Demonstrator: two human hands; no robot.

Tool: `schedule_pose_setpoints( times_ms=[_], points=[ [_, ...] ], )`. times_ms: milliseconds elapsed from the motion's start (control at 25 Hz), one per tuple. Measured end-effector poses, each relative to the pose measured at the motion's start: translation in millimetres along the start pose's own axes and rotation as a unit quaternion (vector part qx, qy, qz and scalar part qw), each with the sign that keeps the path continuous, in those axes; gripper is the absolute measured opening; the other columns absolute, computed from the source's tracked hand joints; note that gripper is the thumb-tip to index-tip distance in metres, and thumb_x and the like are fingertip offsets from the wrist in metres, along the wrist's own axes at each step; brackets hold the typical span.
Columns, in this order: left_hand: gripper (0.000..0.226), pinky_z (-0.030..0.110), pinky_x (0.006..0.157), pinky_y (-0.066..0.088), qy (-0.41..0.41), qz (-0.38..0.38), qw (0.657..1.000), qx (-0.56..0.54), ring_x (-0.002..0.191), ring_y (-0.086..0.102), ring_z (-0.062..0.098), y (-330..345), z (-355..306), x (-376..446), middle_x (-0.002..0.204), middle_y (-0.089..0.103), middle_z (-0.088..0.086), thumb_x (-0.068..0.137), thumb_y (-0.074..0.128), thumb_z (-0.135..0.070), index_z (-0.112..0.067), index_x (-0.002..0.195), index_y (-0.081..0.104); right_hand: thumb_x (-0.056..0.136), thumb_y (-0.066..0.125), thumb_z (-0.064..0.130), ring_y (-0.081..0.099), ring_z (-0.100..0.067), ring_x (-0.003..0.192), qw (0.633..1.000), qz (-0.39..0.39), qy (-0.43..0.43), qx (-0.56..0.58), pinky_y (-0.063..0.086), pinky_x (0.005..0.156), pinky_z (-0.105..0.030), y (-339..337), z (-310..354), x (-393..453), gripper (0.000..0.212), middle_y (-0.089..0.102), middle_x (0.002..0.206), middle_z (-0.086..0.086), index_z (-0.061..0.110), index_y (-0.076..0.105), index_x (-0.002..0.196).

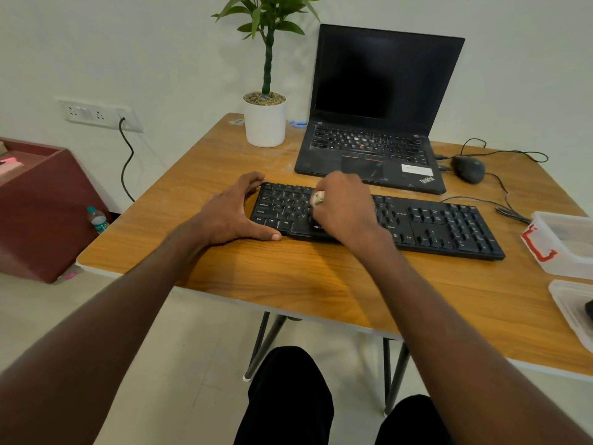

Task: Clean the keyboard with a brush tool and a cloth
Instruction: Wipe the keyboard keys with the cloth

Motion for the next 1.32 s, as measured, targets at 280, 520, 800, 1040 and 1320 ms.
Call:
schedule_pose_setpoints(
  times_ms=[280, 520, 800, 1040, 1320],
  points=[
    [0.143, 0.053, 0.127, 0.029, 0.005, 0.002, 1.0, 0.003, 0.151, 0.038, 0.012, 0.0, 2.7, 1.9, 0.165, 0.041, -0.01, 0.04, 0.089, -0.086, -0.041, 0.158, 0.022, 0.091, 0.073, 0.017, 0.069, -0.014, 0.082, 0.997, -0.001, 0.057, 0.054, 0.061, 0.067, -0.037, 0.8, -25.2, -4.7, 0.018, 0.075, 0.095, 0.002, 0.024, 0.08, 0.106],
    [0.141, 0.053, 0.126, 0.031, 0.001, 0.001, 1.0, -0.007, 0.15, 0.039, 0.012, -0.4, 2.9, 0.9, 0.163, 0.043, -0.011, 0.041, 0.091, -0.083, -0.041, 0.158, 0.023, 0.091, 0.074, 0.016, 0.063, -0.016, 0.082, 0.994, -0.035, 0.089, -0.045, 0.047, 0.061, -0.029, -27.4, -62.6, -11.4, 0.022, 0.074, 0.103, -0.003, 0.021, 0.077, 0.113],
    [0.14, 0.053, 0.126, 0.032, -0.008, 0.008, 1.0, -0.019, 0.149, 0.039, 0.012, -0.3, 4.4, 2.0, 0.163, 0.042, -0.013, 0.042, 0.092, -0.082, -0.044, 0.157, 0.023, 0.092, 0.073, 0.019, 0.067, -0.019, 0.086, 0.996, 0.013, 0.079, -0.028, 0.059, 0.072, -0.038, -29.1, -75.0, -12.6, 0.018, 0.074, 0.1, -0.002, 0.025, 0.078, 0.107],
    [0.141, 0.053, 0.125, 0.034, -0.006, 0.007, 1.0, -0.016, 0.149, 0.04, 0.014, 0.9, 5.6, 3.8, 0.162, 0.042, -0.012, 0.04, 0.092, -0.084, -0.045, 0.157, 0.023, 0.094, 0.074, 0.027, 0.06, -0.026, 0.091, 0.972, -0.009, 0.169, -0.163, 0.047, 0.069, -0.039, -60.3, -108.6, -24.7, 0.03, 0.064, 0.104, -0.009, 0.014, 0.067, 0.12],
    [0.142, 0.053, 0.125, 0.033, -0.008, 0.008, 1.0, -0.02, 0.149, 0.039, 0.014, 0.1, 3.7, 2.6, 0.163, 0.041, -0.012, 0.04, 0.091, -0.085, -0.044, 0.158, 0.023, 0.091, 0.069, 0.012, 0.07, -0.016, 0.088, 0.997, 0.018, 0.067, 0.046, 0.052, 0.062, -0.028, -35.0, -75.1, -16.6, 0.02, 0.076, 0.099, -0.001, 0.023, 0.081, 0.104]
  ],
)
Point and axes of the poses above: each hand's wrist, its own x-axis towards the middle knuckle, its own y-axis out of the palm, z = x × y, the point moved 5 cm from there along x, towards the middle knuckle
